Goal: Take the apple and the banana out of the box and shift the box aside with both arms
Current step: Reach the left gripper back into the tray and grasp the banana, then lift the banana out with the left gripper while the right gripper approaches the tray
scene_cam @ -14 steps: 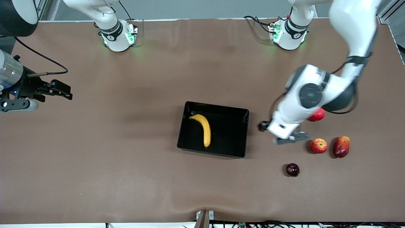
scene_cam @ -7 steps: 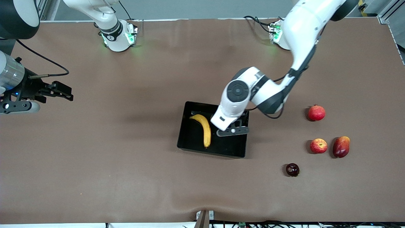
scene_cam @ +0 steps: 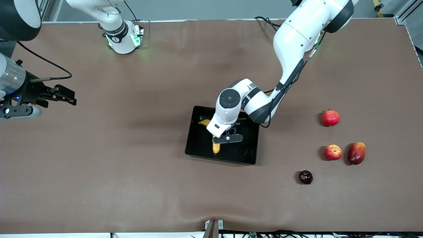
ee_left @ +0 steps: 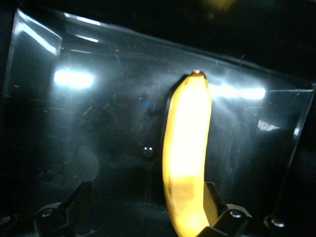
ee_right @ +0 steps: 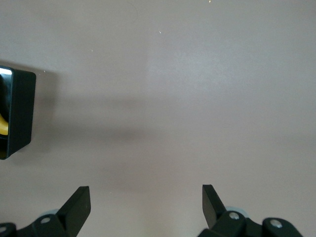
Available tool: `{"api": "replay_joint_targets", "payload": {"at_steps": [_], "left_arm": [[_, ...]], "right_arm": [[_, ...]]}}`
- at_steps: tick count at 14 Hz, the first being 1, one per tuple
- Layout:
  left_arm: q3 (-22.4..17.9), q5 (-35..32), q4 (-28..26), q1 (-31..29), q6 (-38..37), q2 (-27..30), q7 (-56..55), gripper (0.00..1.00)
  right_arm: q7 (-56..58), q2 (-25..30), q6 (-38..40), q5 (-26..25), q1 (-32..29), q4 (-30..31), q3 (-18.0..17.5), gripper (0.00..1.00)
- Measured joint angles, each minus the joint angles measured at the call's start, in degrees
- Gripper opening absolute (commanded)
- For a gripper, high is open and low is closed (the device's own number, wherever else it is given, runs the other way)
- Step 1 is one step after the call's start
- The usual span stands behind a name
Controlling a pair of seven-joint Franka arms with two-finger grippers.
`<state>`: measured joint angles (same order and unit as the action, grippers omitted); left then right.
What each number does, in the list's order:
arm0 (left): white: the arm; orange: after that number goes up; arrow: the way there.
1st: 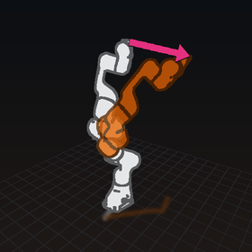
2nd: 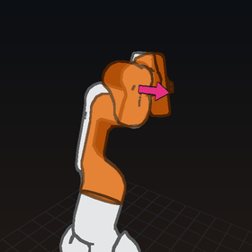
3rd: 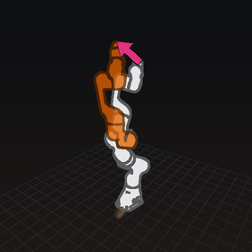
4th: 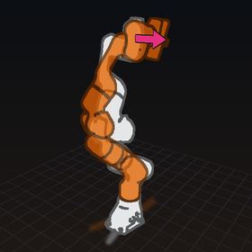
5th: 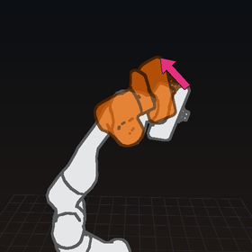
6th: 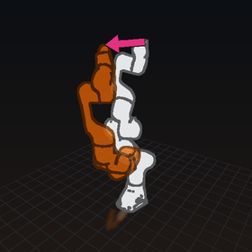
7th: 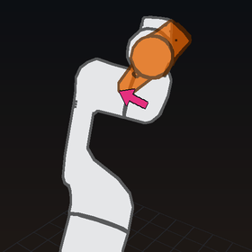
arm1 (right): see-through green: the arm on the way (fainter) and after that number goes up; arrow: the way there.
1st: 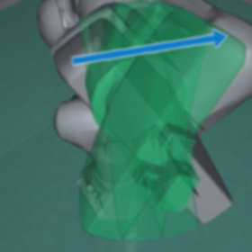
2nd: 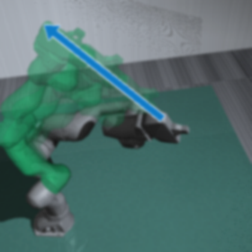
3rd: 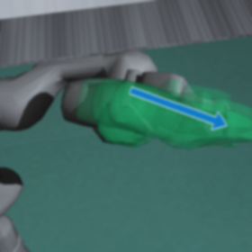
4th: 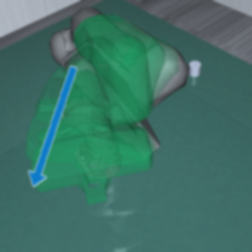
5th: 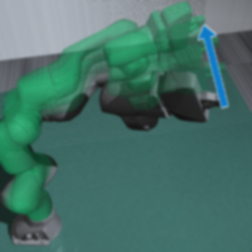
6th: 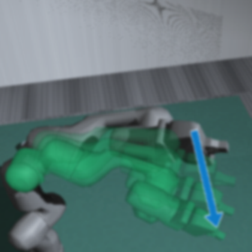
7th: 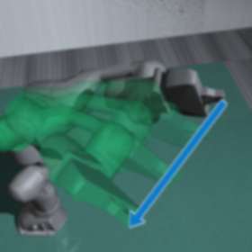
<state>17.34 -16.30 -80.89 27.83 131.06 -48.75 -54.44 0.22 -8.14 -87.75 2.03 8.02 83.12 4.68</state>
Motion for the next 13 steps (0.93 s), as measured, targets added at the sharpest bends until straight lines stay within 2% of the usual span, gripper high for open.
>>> {"api": "replay_joint_targets", "payload": {"at_steps": [2,3,4,6,7,8,10,13], "left_arm": [[-0.6,0.0,0.1,0.7,1.6,-1.3,-0.8,0.96],[-0.8,0.0,0.2,1.0,2.4,-1.7,-1.3,0.92],[-1.1,0.0,0.2,1.4,3.0,-2.1,-2.0,0.77],[-2.0,0.0,0.3,2.3,4.0,-2.8,-2.8,0.25],[-2.0,0.0,0.4,2.6,4.0,-3.0,-2.9,0.19],[-2.1,0.0,0.5,2.8,4.1,-3.1,-3.0,0.17],[-2.2,0.0,0.7,3.1,4.0,-3.2,-3.0,0.00],[-2.3,0.0,0.8,3.2,3.9,-3.2,-3.0,0.00]], "right_arm": [[0.0,0.0,-0.1,0.0,0.0,0.0,0.0,1.00],[0.0,0.0,-0.1,0.0,0.0,0.0,0.0,1.00],[0.0,0.0,-0.1,0.0,0.0,0.0,0.0,1.00],[0.0,-0.3,-0.1,0.0,0.0,0.0,0.0,1.00],[0.0,-0.4,-0.1,0.0,0.2,0.0,-0.1,1.00],[0.0,-0.6,-0.2,0.0,0.3,0.0,-0.1,1.00],[0.0,-0.7,-0.3,0.0,0.7,0.0,-0.1,1.00],[0.0,-0.9,-0.5,0.0,1.3,0.0,-0.1,1.00]]}}
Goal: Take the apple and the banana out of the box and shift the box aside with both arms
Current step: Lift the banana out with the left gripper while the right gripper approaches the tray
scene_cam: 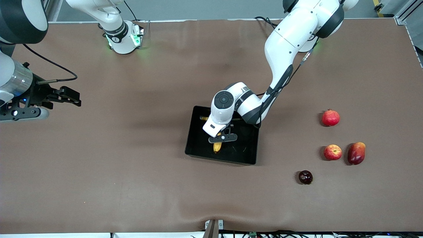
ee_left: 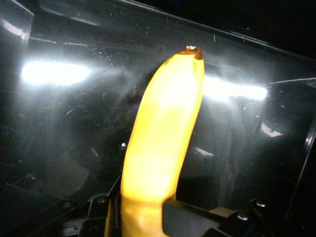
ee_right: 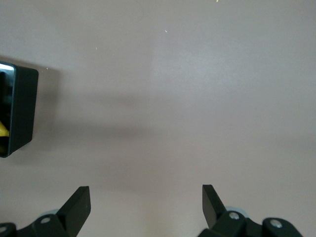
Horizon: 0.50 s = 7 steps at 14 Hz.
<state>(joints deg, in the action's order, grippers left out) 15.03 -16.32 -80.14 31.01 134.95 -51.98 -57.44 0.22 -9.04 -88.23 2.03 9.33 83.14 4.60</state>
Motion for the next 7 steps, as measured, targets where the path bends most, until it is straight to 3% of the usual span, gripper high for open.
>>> {"api": "replay_joint_targets", "payload": {"at_steps": [7], "left_arm": [[-0.3,0.0,2.1,0.0,-3.2,1.4,0.0,0.00]], "right_arm": [[0.0,-2.4,-2.5,0.2,2.3,0.0,-0.1,1.00]]}}
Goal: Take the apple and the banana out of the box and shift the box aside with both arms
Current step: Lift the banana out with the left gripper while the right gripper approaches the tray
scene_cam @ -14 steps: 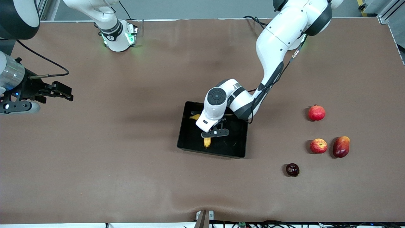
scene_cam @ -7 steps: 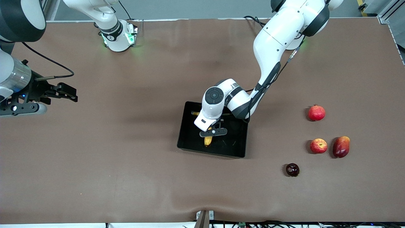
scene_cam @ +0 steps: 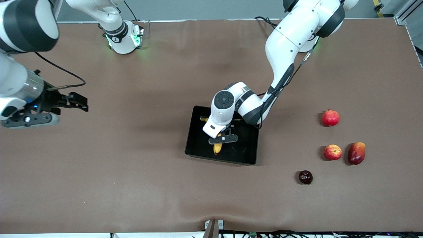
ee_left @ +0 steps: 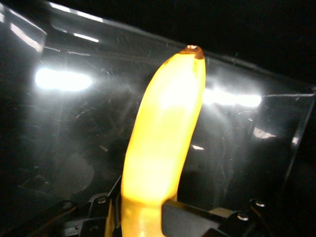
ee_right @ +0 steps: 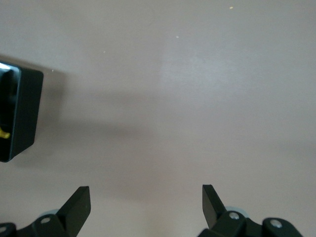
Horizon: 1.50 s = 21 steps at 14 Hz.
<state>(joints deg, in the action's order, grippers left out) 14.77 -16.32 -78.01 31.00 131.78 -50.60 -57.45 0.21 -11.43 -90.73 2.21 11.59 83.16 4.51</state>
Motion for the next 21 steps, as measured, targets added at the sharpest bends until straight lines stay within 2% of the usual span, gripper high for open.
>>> {"api": "replay_joint_targets", "payload": {"at_steps": [8,13,16,21], "left_arm": [[-0.7,-0.3,2.2,-0.9,-12.6,10.8,0.1,0.00],[-0.7,-0.3,1.8,-7.2,-22.3,17.2,7.1,0.00],[-0.6,-0.3,-0.9,-10.4,-24.4,19.9,13.1,0.00],[-0.6,-0.3,-9.3,-13.6,-24.6,24.4,22.8,0.00]], "right_arm": [[-0.1,-3.5,-0.1,1.2,6.7,0.0,-0.1,1.00],[-0.1,-3.9,0.2,1.3,7.5,0.0,-0.1,1.00],[-0.1,-4.0,0.5,1.3,7.5,0.0,0.0,1.00],[-0.9,-2.8,0.9,1.5,9.5,-1.0,-0.3,1.00]]}}
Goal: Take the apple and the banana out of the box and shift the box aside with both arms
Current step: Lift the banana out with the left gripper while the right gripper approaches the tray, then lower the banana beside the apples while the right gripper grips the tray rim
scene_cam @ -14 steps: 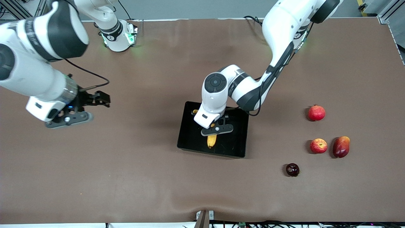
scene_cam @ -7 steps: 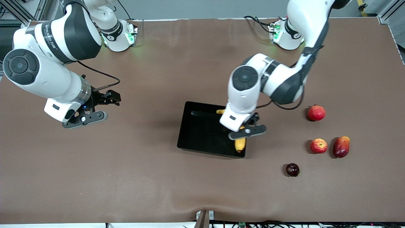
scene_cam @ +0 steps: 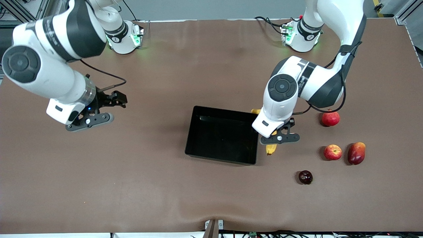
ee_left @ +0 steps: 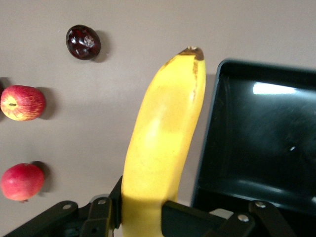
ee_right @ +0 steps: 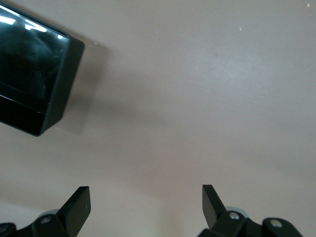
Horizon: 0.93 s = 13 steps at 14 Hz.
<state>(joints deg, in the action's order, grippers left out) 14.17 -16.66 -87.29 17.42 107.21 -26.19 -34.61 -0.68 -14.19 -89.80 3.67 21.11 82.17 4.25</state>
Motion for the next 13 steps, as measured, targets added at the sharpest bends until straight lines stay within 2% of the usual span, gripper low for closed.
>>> {"api": "replay_joint_targets", "payload": {"at_steps": [2,6,13], "left_arm": [[0.0,0.0,-3.8,-0.2,0.0,2.0,1.1,0.00],[0.0,0.0,-11.9,-3.6,0.6,6.8,3.9,0.00],[0.0,0.0,-25.6,-12.7,9.8,13.4,13.4,0.00]], "right_arm": [[-2.2,-0.8,-1.5,0.0,1.8,0.4,-0.1,1.00],[-7.1,-6.3,-10.6,-0.1,5.2,1.0,-0.1,1.00],[-21.2,-15.1,-18.4,0.0,12.1,1.0,-0.2,1.00]]}}
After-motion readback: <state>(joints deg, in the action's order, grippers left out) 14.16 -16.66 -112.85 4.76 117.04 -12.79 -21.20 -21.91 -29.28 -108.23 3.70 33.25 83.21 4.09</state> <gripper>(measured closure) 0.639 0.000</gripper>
